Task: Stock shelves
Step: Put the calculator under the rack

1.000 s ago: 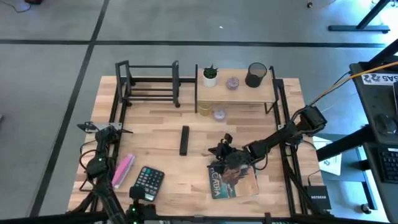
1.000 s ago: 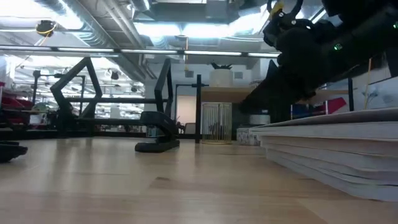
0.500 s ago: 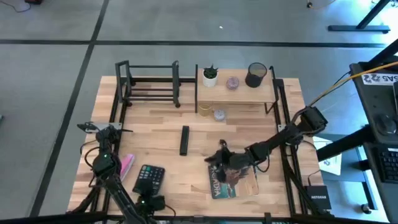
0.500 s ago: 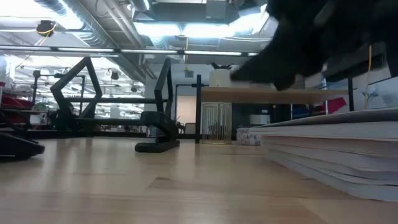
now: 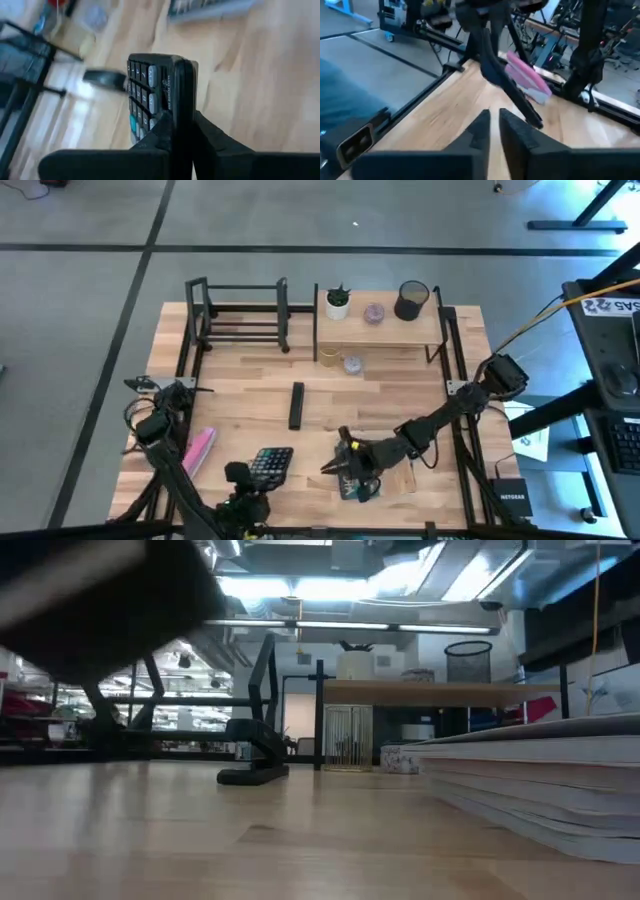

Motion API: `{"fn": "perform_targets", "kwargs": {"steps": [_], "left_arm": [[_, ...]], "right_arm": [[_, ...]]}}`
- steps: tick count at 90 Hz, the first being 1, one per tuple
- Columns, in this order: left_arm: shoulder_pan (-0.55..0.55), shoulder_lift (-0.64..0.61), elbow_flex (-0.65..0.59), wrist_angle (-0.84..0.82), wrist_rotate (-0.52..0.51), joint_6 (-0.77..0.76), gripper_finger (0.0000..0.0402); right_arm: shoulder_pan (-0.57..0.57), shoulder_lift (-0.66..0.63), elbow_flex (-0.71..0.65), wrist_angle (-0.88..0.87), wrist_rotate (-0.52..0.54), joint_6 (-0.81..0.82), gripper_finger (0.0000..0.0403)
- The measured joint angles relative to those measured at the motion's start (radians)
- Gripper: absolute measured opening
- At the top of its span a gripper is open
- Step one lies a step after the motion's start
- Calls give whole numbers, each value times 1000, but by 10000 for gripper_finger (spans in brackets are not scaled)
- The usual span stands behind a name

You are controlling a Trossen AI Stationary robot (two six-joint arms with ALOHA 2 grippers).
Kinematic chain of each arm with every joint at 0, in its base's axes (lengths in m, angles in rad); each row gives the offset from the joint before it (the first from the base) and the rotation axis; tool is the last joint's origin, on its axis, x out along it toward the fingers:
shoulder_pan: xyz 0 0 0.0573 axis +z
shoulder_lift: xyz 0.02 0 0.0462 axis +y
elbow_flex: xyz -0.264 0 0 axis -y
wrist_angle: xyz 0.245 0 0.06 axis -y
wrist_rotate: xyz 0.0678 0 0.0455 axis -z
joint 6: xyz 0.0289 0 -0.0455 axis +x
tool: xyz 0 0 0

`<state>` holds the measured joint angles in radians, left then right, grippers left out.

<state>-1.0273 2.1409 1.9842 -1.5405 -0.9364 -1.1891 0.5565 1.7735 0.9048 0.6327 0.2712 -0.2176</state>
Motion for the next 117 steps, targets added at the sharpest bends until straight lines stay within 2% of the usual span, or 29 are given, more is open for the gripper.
{"fn": "perform_targets", "kwargs": {"steps": [15,29,49,69,88,93,108,117], "left_arm": [[-84,-52,0,47,-165,-19,15],[-125,-58,0,76,-242,-20,15],[-130,-58,0,98,-244,-29,15],[-129,-58,0,96,-240,-25,15],[-131,-56,-2,120,-178,-31,14],[-131,-56,-1,119,-174,-33,14],[-127,-56,0,123,-168,-15,14],[-119,-56,0,120,-172,-12,14]], "right_arm": [[-9,103,97,4,45,-35,151],[-10,194,234,5,45,-132,187],[-15,237,350,-41,75,-185,195],[-11,237,371,-53,208,-184,194],[-3,209,375,-170,322,-178,194],[11,203,375,-178,300,-177,194],[24,194,375,-173,93,-201,193],[23,194,375,-181,113,-189,193]]}}
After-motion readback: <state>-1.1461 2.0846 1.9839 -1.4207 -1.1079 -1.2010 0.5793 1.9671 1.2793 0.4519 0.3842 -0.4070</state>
